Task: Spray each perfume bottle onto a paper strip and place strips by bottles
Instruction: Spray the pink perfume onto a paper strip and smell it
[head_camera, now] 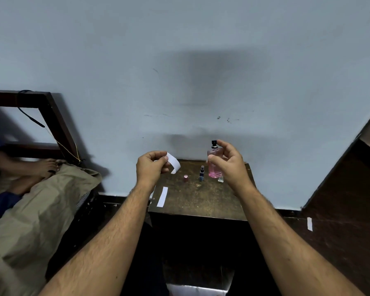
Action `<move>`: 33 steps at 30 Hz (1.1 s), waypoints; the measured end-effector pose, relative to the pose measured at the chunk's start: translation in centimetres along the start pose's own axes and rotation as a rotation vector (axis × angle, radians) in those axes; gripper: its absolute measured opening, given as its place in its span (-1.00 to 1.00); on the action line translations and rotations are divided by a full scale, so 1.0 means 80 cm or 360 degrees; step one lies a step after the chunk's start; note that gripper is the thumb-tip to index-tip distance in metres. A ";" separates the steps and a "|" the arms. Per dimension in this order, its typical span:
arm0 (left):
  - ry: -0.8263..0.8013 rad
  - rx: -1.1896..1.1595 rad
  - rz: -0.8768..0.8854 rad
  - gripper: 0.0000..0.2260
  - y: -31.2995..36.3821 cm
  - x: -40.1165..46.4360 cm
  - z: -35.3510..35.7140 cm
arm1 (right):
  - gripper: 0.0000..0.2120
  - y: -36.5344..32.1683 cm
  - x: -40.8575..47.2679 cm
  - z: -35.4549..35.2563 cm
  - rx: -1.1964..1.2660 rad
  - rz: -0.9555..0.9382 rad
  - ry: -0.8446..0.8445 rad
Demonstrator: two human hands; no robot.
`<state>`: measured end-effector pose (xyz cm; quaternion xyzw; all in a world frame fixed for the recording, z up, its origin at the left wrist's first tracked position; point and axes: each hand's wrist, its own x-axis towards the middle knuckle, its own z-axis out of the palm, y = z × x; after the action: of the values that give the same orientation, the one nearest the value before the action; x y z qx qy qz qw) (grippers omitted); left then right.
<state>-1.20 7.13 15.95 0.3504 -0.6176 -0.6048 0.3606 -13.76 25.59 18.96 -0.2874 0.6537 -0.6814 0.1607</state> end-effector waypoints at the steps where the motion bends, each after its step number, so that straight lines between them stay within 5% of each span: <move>1: 0.0004 0.0008 -0.0019 -0.90 -0.006 0.001 -0.001 | -0.54 0.006 0.002 0.002 -0.0020 -0.0002 0.0014; 10: 0.0024 0.0035 -0.0179 -0.90 -0.075 0.009 -0.014 | -0.68 0.079 0.029 0.018 -0.0055 0.0084 0.0057; 17: 0.0046 0.0016 -0.0295 -0.91 -0.126 0.021 -0.017 | -0.82 0.136 0.058 0.051 0.0453 0.0505 0.0258; 22: 0.0042 0.0002 -0.0379 -0.90 -0.158 0.029 -0.020 | -0.75 0.174 0.079 0.070 0.0920 0.0830 0.0513; 25: 0.0042 -0.0016 -0.0416 -0.89 -0.169 0.033 -0.021 | -0.73 0.192 0.088 0.080 0.0703 0.0861 0.0475; 30: 0.0015 0.0024 -0.0433 -0.89 -0.182 0.041 -0.020 | -0.96 0.222 0.097 0.089 -0.0142 0.0482 0.0084; 33: -0.0020 0.0113 -0.0431 -0.89 -0.189 0.048 -0.018 | -0.85 0.231 0.110 0.097 -0.0405 0.0351 -0.0080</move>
<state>-1.89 2.72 0.93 0.4394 -0.5879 -0.6278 0.2591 -18.85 12.43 2.24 -0.2488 0.7580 -0.5640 0.2131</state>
